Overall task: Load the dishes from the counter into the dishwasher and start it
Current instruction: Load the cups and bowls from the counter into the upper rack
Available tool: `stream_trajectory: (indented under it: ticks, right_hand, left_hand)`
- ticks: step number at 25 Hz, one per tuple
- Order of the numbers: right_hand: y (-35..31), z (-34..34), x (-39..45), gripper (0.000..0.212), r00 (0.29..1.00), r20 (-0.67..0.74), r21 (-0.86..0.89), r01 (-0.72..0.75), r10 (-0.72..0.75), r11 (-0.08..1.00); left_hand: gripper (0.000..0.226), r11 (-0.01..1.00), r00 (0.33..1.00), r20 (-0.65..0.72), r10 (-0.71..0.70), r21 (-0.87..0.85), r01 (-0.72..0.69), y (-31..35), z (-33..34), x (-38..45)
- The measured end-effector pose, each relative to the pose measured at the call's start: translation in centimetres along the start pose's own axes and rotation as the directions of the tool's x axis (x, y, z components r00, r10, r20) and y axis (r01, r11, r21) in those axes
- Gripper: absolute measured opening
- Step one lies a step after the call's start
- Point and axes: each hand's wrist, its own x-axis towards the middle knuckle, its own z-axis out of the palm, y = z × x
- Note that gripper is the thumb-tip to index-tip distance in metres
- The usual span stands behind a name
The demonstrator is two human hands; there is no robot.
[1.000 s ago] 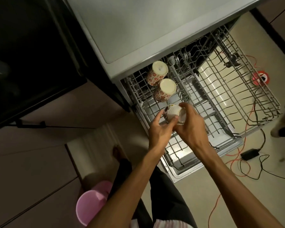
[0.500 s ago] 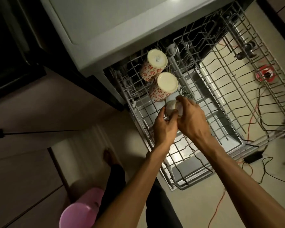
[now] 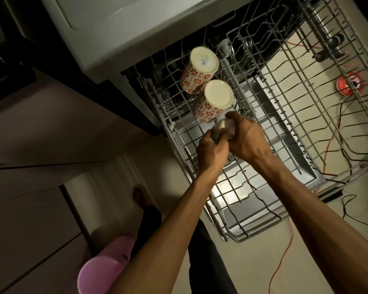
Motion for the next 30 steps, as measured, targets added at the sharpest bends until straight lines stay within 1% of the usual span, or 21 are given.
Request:
stream_trajectory:
  ticks: [1, 3, 5, 8, 13, 18, 19, 21, 23, 25, 27, 30]
  right_hand:
    - [0.1, 0.0, 0.2, 0.047, 1.000, 0.015, 0.002, -0.007, 0.007, 1.000]
    - [0.2, 0.2, 0.4, 0.047, 0.999, 0.041, 0.004, -0.011, 0.011, 1.000]
    - [0.5, 0.5, 0.6, 0.048, 0.998, 0.059, 0.004, -0.009, 0.009, 1.000]
    - [1.0, 0.8, 0.8, 0.053, 0.994, 0.088, 0.025, -0.066, 0.064, 0.997]
    - [1.8, 0.9, 0.9, 0.063, 0.986, 0.128, 0.083, -0.115, 0.104, 0.990]
    - [2.4, 1.1, 1.2, 0.069, 0.985, 0.139, 0.047, -0.110, 0.102, 0.993]
    - [2.4, 1.0, 1.3, 0.069, 0.985, 0.139, 0.041, -0.104, 0.097, 0.994]
    - [2.0, 0.9, 0.9, 0.067, 0.989, 0.138, 0.004, -0.050, 0.049, 0.999]
    - [1.5, 1.0, 0.5, 0.068, 0.995, 0.104, -0.038, 0.005, -0.001, 0.999]
    - [1.4, 1.3, 0.3, 0.067, 0.998, 0.060, -0.027, -0.012, 0.014, 1.000]
    - [1.5, 1.8, 0.4, 0.064, 0.999, 0.035, 0.021, -0.038, 0.038, 0.999]
    - [2.0, 1.9, 0.7, 0.062, 0.997, 0.034, 0.081, -0.072, 0.069, 0.994]
  left_hand:
    - [0.049, 1.000, 1.000, 0.012, 0.006, 0.011, -0.007, 0.0, -0.1, 0.2]
    - [0.044, 0.999, 1.000, 0.014, 0.006, 0.051, -0.006, -0.2, 0.0, 0.8]
    - [0.046, 0.997, 1.000, 0.010, 0.001, 0.075, -0.001, -0.3, 0.0, 1.2]
    - [0.049, 0.996, 1.000, 0.018, 0.017, 0.086, -0.018, -0.2, 0.1, 1.6]
    - [0.066, 0.986, 0.997, 0.045, 0.066, 0.152, -0.072, -0.5, 0.5, 2.1]
    - [0.071, 0.961, 0.991, 0.084, 0.103, 0.250, -0.121, -0.3, 0.4, 2.7]
    - [0.069, 0.953, 0.991, 0.084, 0.108, 0.274, -0.127, -0.1, 0.3, 2.6]
    - [0.057, 0.939, 0.992, 0.069, 0.102, 0.324, -0.119, 0.3, -0.1, 2.3]
    - [0.047, 0.929, 0.993, 0.063, 0.095, 0.353, -0.111, 0.6, -0.6, 2.4]
    - [0.043, 0.921, 0.993, 0.064, 0.096, 0.373, -0.113, 0.8, -0.8, 2.3]
    - [0.040, 0.918, 0.992, 0.074, 0.104, 0.377, -0.124, 1.0, -0.7, 2.2]
    - [0.042, 0.912, 0.988, 0.095, 0.119, 0.383, -0.146, 0.9, -0.2, 2.2]
